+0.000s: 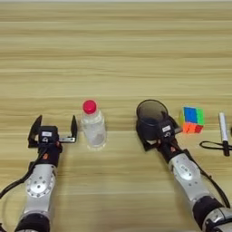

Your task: Move the objects on the table

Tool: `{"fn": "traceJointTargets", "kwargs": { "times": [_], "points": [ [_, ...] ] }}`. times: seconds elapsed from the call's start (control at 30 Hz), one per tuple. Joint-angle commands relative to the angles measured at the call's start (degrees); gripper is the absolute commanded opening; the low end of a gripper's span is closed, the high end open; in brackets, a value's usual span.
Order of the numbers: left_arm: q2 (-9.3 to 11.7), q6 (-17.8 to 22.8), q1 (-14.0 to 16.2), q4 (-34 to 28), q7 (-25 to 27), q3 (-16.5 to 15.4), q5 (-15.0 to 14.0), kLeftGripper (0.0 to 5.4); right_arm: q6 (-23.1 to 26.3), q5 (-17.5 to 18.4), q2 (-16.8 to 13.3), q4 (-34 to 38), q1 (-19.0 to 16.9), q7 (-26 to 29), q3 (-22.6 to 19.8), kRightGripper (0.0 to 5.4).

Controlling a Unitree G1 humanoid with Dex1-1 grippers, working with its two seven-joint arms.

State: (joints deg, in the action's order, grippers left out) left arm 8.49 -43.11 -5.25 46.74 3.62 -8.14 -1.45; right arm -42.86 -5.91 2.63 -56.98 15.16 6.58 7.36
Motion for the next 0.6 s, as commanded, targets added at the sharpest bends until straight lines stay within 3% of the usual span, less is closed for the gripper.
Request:
{"fn": "traceJointTargets", "kwargs": {
  "times": [0.03, 0.4, 0.53, 0.6],
  "points": [
    [0.1, -0.3, 0.7, -0.6, -0.3, 0.2, 0.5, 5.40, 0.4, 0.0, 0.7, 2.1, -2.3, 1.6, 0.8, 4.84],
    [-0.2, 0.0, 1.2, -1.6, -0.5, 0.3, 0.6, 5.40, 1.9, -0.5, 0.9, 11.2, -10.8, 3.5, 3.0, 4.84],
    [-0.3, 0.0, 1.1, -1.7, -0.6, 0.3, 0.6, 5.40, 3.0, -1.1, 0.7, 11.6, -11.9, 3.5, 3.6, 4.84],
    [-0.3, 0.0, 1.1, -1.7, -0.6, 0.3, 0.6, 5.40, 3.4, -1.1, 0.6, 11.7, -11.9, 3.4, 3.7, 5.21]
  ]
}}
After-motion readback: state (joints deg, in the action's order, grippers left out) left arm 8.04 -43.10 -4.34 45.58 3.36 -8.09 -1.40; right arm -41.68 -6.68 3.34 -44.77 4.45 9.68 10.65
